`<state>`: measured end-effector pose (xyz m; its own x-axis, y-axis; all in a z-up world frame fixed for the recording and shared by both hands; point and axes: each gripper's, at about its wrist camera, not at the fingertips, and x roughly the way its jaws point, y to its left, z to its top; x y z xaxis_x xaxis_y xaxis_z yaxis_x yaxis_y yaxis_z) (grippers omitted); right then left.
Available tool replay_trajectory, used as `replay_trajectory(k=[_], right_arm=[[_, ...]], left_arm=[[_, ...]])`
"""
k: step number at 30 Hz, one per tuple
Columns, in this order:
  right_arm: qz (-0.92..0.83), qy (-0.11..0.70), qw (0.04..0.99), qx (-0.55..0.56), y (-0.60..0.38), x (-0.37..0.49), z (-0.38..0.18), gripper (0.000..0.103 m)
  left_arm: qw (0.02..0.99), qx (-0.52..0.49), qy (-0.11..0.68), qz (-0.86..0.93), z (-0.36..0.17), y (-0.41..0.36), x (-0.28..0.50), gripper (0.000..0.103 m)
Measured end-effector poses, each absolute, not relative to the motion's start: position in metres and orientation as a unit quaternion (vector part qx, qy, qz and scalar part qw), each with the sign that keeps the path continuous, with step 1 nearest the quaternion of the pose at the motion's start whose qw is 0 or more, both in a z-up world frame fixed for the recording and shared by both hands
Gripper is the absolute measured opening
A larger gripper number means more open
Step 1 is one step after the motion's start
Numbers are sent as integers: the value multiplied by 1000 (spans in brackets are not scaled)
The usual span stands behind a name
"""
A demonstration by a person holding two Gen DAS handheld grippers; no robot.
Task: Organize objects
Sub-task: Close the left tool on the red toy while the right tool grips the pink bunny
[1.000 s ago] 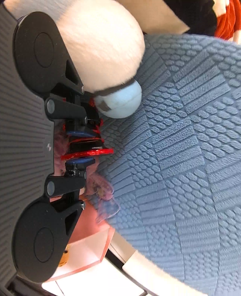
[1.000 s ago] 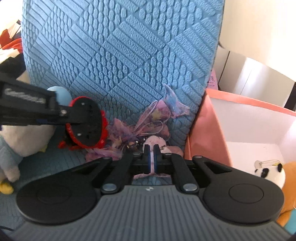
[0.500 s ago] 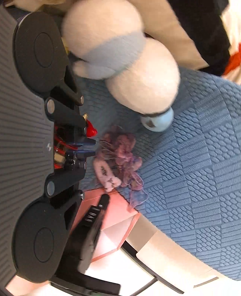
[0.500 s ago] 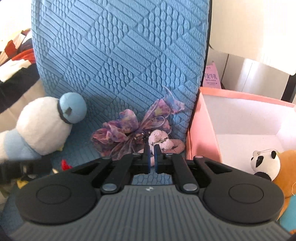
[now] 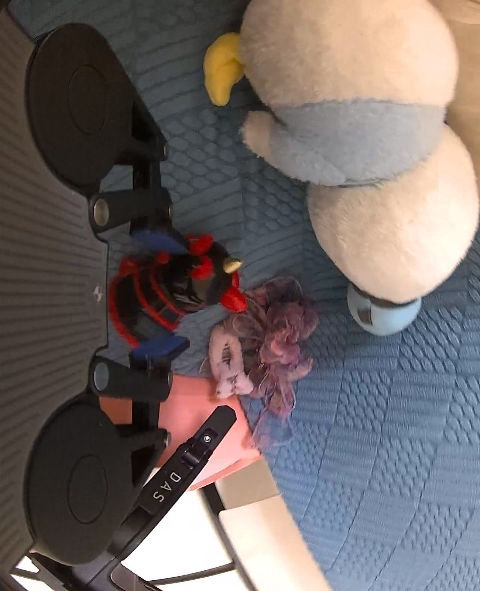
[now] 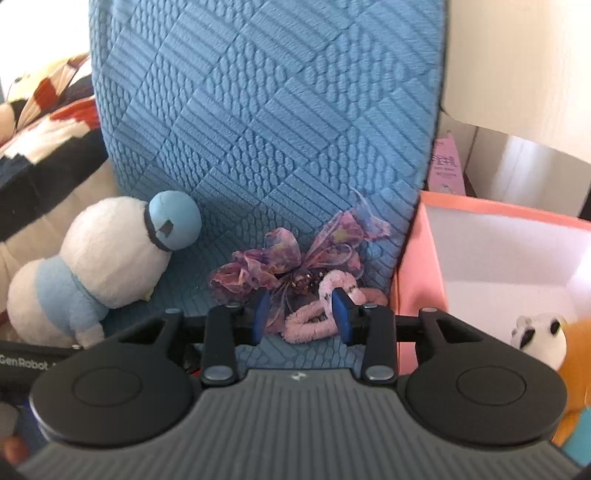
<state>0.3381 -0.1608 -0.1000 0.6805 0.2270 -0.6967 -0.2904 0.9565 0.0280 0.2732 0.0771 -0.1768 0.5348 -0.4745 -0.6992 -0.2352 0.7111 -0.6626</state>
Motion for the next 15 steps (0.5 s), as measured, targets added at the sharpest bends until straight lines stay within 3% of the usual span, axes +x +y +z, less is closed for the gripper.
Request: replay_trajectory(k=[5,15], right_arm=[[135,382,910,-88,-147,361,-114,40],[121,401,896,-145,-134,390,-138,40]], left_arm=[[790,-381,477,-64,-185,73,283,64],[790,-367,490,-41,-198,64,302,65]])
